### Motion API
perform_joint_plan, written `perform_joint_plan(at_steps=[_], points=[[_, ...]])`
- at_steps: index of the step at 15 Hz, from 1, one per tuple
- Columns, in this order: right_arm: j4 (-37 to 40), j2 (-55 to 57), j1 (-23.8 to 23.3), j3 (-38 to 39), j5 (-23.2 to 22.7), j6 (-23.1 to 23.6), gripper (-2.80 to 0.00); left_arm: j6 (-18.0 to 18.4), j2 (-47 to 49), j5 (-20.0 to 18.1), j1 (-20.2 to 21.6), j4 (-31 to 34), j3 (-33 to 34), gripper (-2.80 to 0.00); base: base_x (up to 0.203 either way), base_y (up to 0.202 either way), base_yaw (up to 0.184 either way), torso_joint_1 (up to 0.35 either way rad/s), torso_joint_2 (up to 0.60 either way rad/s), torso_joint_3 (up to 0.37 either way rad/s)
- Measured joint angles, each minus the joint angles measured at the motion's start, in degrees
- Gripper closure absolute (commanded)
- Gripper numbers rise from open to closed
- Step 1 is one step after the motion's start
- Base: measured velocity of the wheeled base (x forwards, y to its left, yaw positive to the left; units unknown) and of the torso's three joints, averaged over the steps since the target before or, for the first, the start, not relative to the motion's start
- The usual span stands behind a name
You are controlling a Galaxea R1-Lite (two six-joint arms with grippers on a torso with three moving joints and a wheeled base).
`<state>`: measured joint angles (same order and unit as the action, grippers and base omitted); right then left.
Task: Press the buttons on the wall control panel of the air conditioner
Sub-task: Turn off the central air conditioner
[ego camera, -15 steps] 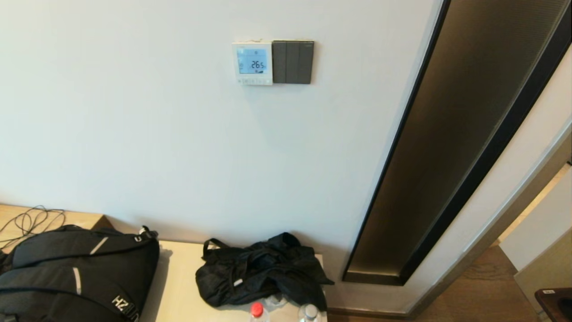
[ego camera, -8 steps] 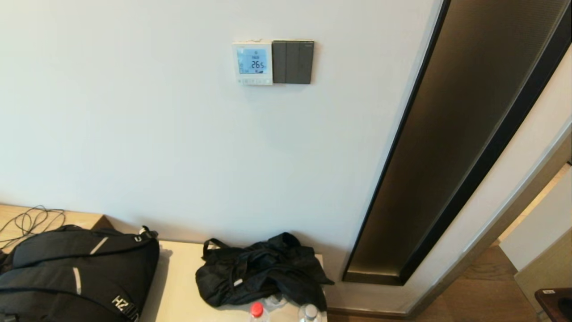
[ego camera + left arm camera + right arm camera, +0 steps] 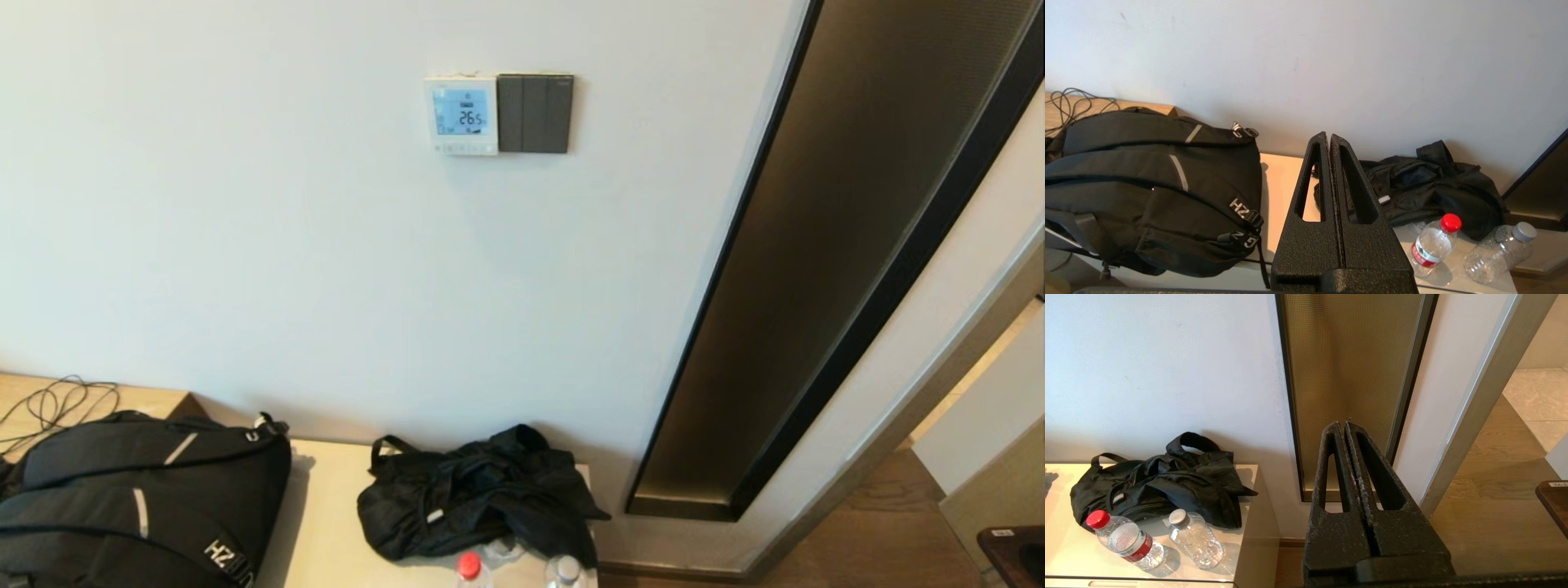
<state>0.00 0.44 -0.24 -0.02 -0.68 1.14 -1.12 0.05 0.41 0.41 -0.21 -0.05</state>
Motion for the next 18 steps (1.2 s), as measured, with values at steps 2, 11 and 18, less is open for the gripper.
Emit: perform_joint_plan(at_steps=[2, 11, 18], points=[[0.0, 0.0, -0.02, 0.0, 0.0, -0.02, 0.0, 0.01, -0.01, 0.03, 0.0, 0.0, 0.02, 0.0, 0.0, 0.0, 0.0, 0.0, 0.0, 0.0], [0.0, 0.0, -0.02, 0.02, 0.0, -0.02, 0.0, 0.0, -0.03, 0.0, 0.0, 0.02, -0.02, 0.0, 0.0, 0.0, 0.0, 0.0, 0.0, 0.0], [0.0, 0.0, -0.02, 0.02, 0.0, 0.01, 0.0, 0.27, -0.05, -0.06, 0.0, 0.07, -0.06, 0.0, 0.0, 0.0, 0.0, 0.0, 0.0, 0.0]])
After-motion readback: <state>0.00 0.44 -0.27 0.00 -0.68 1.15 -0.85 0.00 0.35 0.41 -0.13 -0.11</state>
